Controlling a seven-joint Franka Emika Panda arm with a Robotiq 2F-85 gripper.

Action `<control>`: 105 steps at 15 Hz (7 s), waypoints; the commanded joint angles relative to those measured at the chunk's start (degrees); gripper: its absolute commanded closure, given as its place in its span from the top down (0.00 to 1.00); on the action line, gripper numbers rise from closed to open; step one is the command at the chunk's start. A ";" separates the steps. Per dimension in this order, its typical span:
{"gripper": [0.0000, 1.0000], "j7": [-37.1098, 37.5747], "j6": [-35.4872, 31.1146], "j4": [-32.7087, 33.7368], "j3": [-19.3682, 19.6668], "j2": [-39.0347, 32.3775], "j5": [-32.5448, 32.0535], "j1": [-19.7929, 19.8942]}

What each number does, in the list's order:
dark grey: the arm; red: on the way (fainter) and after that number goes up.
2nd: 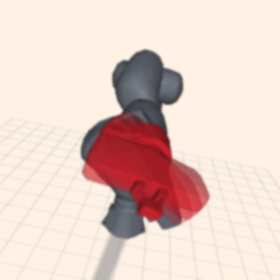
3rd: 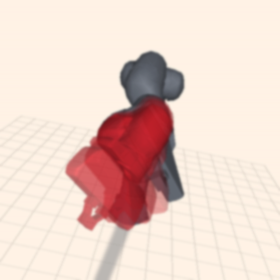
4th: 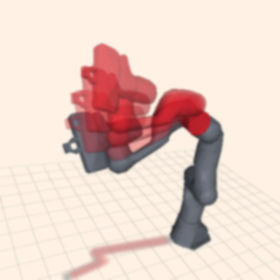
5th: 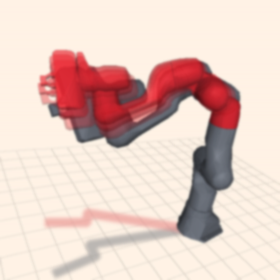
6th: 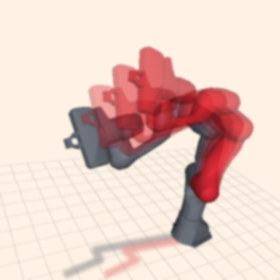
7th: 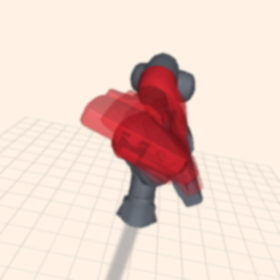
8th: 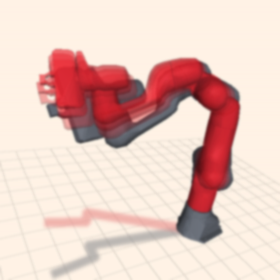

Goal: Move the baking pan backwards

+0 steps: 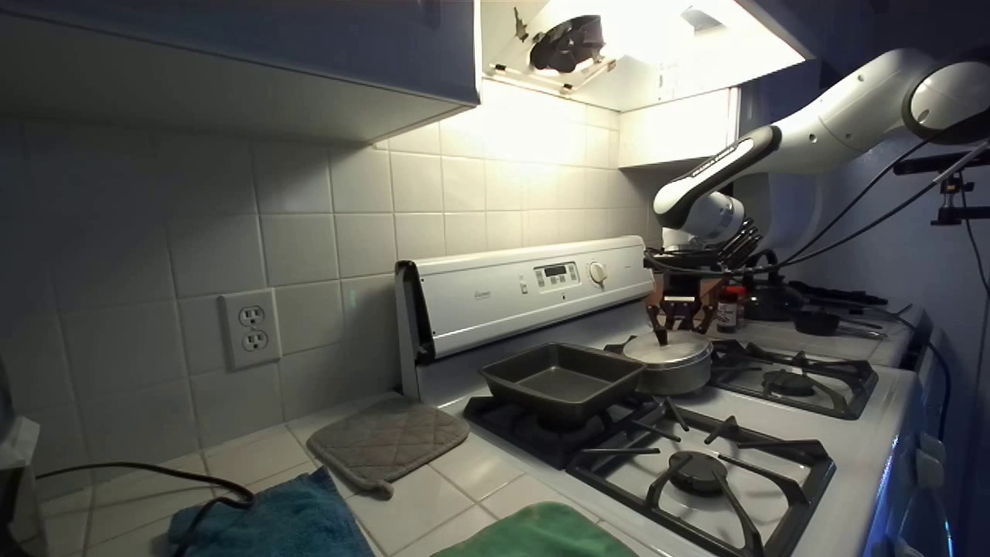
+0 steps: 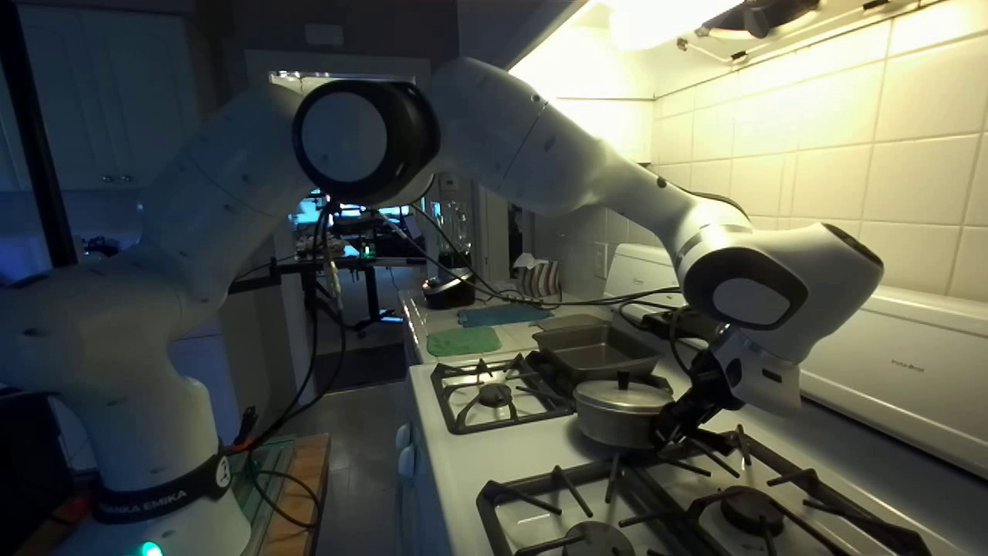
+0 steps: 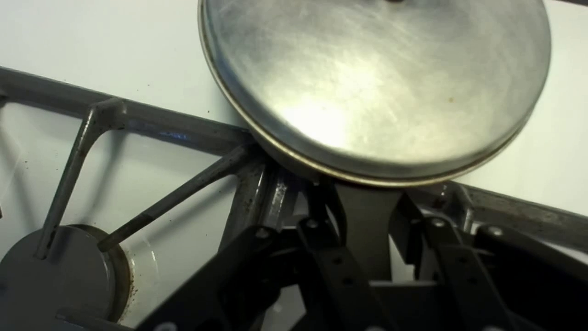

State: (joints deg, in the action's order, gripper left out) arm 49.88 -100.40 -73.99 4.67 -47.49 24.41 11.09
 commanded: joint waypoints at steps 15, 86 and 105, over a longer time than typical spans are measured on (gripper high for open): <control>0.12 -15.70 9.21 1.92 -1.84 -0.94 3.19 3.47; 0.12 -21.56 -3.29 -25.23 -5.75 15.30 2.40 -14.66; 0.56 -22.57 -2.75 -26.05 -5.63 14.89 1.98 -14.67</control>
State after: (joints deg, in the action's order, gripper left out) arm 28.27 -103.38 -98.93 -0.95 -33.65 26.50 -3.65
